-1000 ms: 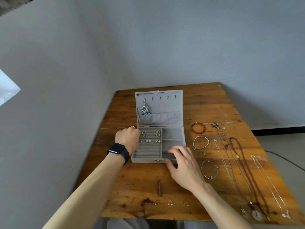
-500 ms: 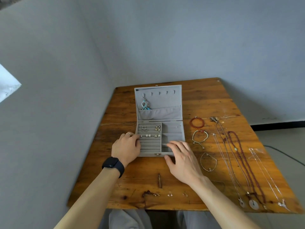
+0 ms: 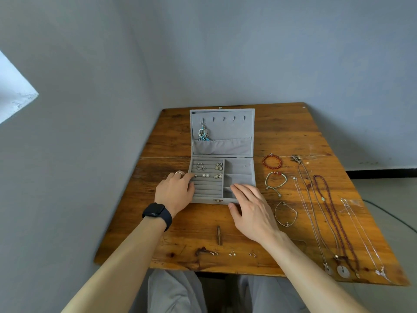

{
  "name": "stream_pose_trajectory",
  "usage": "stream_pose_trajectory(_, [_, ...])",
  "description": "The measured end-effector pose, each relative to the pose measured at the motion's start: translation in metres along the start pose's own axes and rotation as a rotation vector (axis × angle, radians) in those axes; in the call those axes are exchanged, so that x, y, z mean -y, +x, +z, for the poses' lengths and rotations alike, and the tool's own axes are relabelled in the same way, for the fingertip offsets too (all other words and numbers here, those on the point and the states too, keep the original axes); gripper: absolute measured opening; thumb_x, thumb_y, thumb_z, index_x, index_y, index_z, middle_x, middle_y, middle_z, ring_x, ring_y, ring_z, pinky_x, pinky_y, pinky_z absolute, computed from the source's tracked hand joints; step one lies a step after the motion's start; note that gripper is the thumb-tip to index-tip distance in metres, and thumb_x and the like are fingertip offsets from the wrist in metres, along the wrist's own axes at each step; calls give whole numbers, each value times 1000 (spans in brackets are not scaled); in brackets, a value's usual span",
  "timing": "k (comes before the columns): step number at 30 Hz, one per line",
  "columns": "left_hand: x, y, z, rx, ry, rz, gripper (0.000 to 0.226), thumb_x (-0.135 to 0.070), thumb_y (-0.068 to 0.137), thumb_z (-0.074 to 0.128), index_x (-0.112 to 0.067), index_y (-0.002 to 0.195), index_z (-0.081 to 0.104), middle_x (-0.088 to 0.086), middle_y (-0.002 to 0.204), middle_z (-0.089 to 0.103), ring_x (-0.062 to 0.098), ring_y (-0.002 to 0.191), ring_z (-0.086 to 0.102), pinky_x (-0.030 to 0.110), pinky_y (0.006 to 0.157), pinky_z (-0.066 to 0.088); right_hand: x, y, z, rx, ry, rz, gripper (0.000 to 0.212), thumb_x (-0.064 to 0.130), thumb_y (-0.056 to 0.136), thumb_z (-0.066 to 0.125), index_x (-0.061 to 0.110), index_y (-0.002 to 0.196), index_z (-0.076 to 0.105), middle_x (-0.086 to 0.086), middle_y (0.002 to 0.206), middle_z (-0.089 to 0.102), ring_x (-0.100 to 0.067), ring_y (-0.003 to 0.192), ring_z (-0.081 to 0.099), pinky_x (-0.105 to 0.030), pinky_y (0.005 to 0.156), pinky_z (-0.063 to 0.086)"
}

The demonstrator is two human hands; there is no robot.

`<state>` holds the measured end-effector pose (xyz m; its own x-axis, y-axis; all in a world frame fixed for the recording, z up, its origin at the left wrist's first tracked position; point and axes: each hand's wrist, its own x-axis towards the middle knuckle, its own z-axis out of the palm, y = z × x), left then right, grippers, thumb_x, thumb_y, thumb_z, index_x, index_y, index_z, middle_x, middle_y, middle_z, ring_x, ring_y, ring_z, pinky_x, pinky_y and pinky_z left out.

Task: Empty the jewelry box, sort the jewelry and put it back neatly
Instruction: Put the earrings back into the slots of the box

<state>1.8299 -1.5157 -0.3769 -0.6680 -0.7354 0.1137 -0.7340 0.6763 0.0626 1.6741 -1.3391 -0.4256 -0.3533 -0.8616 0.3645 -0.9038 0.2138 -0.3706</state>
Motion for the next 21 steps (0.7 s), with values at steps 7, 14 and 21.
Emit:
stream_pose_trajectory(7, [6, 4, -1, 41, -105, -8, 39, -35, 100, 47, -29, 138, 54, -1, 129, 58, 22, 112, 57, 38, 76, 55, -1, 0, 3, -6, -13, 8, 50, 32, 94, 60, 10, 138, 56, -2, 138, 58, -16, 131, 46, -25, 112, 31])
stream_pose_trajectory(14, [10, 5, -3, -1, -34, 37, 38, -33, 98, 51, -28, 136, 55, 0, 128, 57, 21, 109, 58, 36, 70, 55, 0, 0, 4, 4, -5, 18, 50, 35, 94, 59, 11, 138, 56, -1, 138, 58, -15, 131, 46, -25, 112, 31])
stream_pose_trajectory(21, [10, 5, -2, -11, -31, 41, 36, -34, 99, 49, -30, 133, 60, -2, 129, 56, 19, 109, 57, 36, 73, 55, 24, 34, 2, -2, 20, 5, 43, 42, 94, 51, 25, 133, 57, 0, 137, 55, -20, 124, 49, -41, 97, 48])
